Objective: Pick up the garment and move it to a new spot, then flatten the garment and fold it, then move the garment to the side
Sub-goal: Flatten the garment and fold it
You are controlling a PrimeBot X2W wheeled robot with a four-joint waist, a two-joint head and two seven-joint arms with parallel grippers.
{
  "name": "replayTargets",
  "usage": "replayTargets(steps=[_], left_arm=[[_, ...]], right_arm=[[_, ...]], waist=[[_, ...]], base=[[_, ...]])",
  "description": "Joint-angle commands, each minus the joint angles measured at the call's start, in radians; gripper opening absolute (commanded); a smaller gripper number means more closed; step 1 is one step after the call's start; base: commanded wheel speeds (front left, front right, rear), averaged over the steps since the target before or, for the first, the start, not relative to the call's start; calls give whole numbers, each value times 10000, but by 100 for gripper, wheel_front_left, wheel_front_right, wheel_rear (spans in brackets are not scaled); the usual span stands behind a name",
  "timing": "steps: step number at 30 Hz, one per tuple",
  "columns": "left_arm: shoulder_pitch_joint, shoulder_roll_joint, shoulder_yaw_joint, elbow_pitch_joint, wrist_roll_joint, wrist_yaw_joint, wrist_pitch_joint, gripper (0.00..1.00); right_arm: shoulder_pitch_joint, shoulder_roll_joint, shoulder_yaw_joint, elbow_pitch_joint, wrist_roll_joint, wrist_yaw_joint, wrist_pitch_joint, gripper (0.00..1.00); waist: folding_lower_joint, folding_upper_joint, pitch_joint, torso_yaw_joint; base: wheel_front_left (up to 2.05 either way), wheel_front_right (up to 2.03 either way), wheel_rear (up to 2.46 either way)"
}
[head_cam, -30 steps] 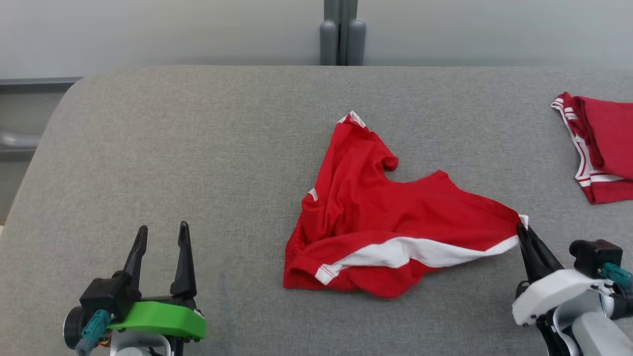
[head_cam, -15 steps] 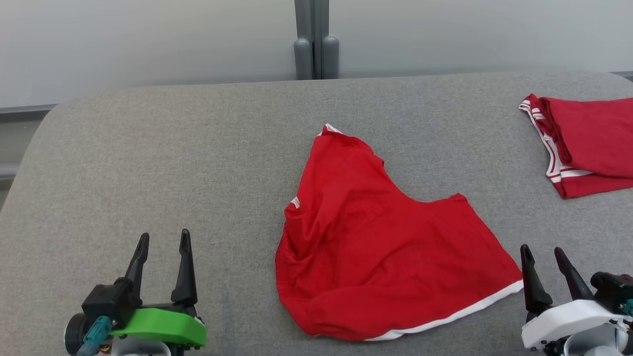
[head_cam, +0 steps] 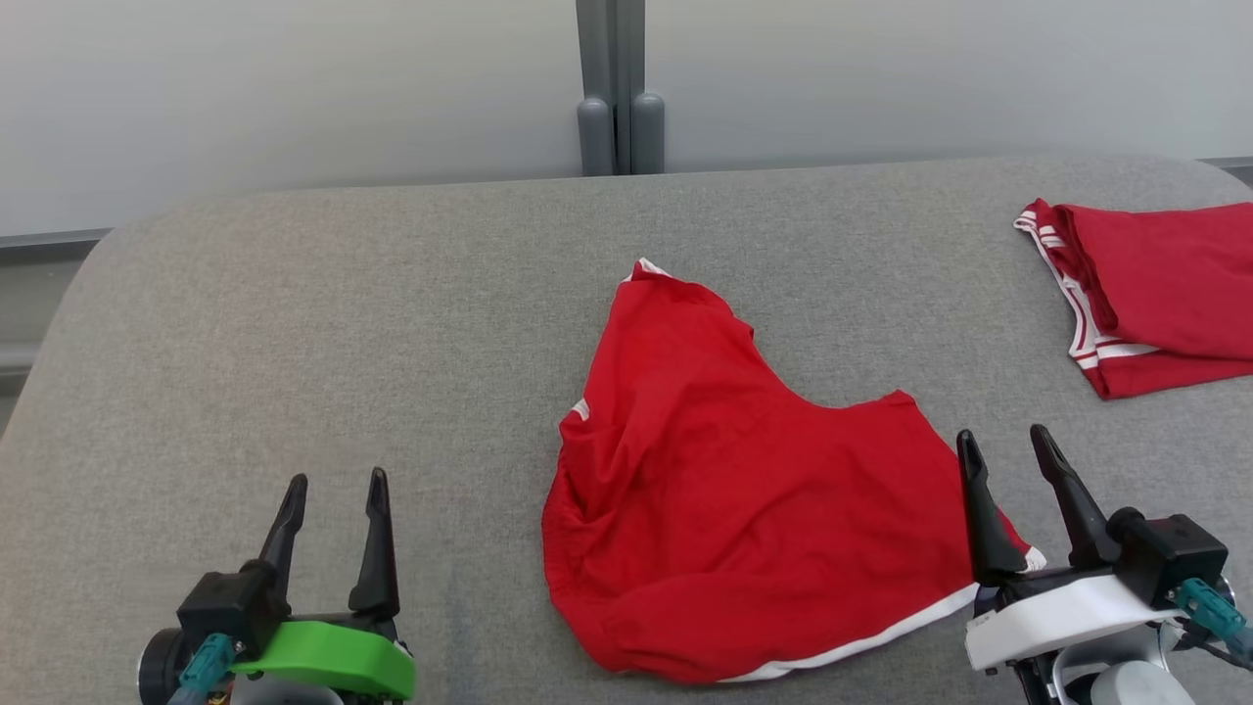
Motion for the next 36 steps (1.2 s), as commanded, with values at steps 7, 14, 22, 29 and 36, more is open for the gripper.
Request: replayTargets(steps=[7, 14, 22, 29, 36], left_arm=[[-515, 23, -877, 478, 145, -122, -27, 100], [-1237, 32, -1960, 1408, 196, -162, -26, 100], [-1960, 230, -2821, 3182, -216, -166, -10, 100], [-2557, 304, -3257, 4689, -572, -167, 40, 100], [-3276, 229, -3884, 5025, -1003, -168, -27, 0]], right_arm=[[-210, 100, 244, -83, -220, -13, -26, 100], [-519, 174, 481, 91, -206, -13, -26, 100], [-771, 267, 492, 272, -195, -13, -27, 100], [-983, 314, 498, 351, -195, -13, -27, 100], [-1059, 326, 485, 282, -176, -13, -27, 100]], waist=[[0, 0, 240, -218], [0, 0, 604, -653], [0, 0, 991, -1132], [0, 0, 1214, -1352], [0, 0, 1337, -1467]], base=[[0, 0, 0], [0, 0, 0], [0, 0, 0], [0, 0, 0], [0, 0, 0]])
